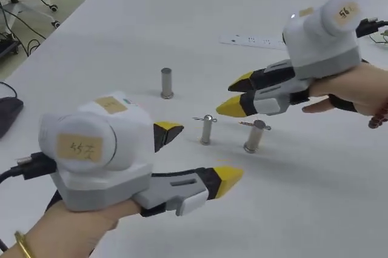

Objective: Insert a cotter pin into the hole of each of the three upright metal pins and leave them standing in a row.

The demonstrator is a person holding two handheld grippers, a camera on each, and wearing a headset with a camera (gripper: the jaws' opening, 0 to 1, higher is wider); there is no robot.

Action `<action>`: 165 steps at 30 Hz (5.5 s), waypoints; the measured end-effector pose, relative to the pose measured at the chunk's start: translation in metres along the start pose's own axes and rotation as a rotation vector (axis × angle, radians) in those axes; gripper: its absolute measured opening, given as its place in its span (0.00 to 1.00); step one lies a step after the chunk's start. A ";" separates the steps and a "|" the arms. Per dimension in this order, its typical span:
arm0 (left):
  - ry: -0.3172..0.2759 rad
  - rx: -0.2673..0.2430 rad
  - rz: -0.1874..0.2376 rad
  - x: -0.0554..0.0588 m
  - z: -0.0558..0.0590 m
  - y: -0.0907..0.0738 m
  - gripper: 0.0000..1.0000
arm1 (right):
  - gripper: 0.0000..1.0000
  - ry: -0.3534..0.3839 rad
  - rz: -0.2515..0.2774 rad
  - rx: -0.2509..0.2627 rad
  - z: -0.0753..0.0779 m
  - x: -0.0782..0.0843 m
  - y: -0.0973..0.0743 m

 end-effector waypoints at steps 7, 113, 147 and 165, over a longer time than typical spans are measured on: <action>0.010 -0.020 0.026 -0.005 -0.004 -0.010 0.73 | 0.39 0.010 0.032 0.027 0.007 -0.012 0.017; 0.044 -0.097 0.045 -0.003 -0.024 -0.031 0.96 | 0.13 0.051 0.044 0.103 -0.018 -0.036 0.106; 0.047 -0.065 0.056 -0.005 -0.018 -0.032 0.95 | 0.13 0.035 0.044 0.072 -0.070 -0.009 0.054; 0.046 -0.043 0.046 -0.003 -0.014 -0.029 0.93 | 0.13 0.070 0.038 0.129 -0.077 0.013 0.020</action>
Point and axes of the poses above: the centre of the closed fingertips' face, and the gripper's own axes: y roughly forward along the fingers, z roughly to its right, x roughly out of its underside, the point moved 8 cm from there along -y, roughly backward along the fingers, and after that the axes turned 14 degrees about -y, right-handed, at the moved point
